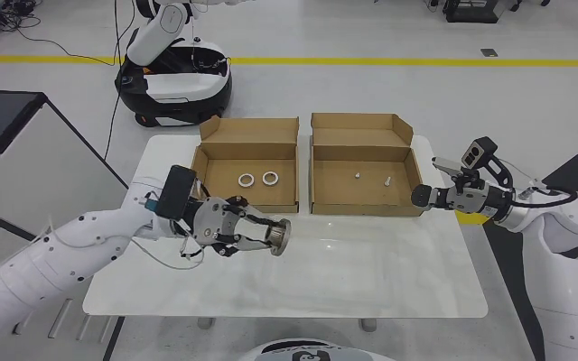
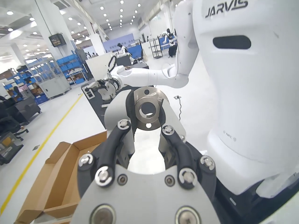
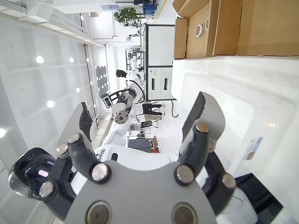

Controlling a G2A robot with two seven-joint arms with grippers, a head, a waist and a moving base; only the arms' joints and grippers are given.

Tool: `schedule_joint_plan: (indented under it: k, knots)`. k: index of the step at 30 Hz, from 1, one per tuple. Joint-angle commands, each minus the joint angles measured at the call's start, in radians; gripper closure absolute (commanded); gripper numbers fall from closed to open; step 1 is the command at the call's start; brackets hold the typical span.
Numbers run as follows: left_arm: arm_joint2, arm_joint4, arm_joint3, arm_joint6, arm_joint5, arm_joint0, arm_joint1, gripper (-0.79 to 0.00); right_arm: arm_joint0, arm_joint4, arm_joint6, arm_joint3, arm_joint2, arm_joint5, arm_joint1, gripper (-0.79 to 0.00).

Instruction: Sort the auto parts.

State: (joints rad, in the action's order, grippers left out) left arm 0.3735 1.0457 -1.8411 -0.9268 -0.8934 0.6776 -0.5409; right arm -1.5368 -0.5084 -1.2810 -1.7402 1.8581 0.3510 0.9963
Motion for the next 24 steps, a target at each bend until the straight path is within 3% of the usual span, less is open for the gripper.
schedule_joint_plan:
  k: [1, 15, 24]
  knots:
    - [0.011, -0.022, -0.003, -0.013, 0.013, 0.016, -0.003, 0.0, 0.0, 0.0, 0.0, 0.0, 0.0, 0.0, 0.0, -0.785]
    - [0.125, -0.117, 0.016, -0.066, 0.065, 0.14, -0.012, 0.0, 0.0, 0.0, 0.0, 0.0, 0.0, 0.0, 0.0, -0.785]
    - [0.24, -0.227, -0.092, -0.067, 0.066, 0.239, -0.033, 0.0, 0.0, 0.0, 0.0, 0.0, 0.0, 0.0, 0.0, -0.785]
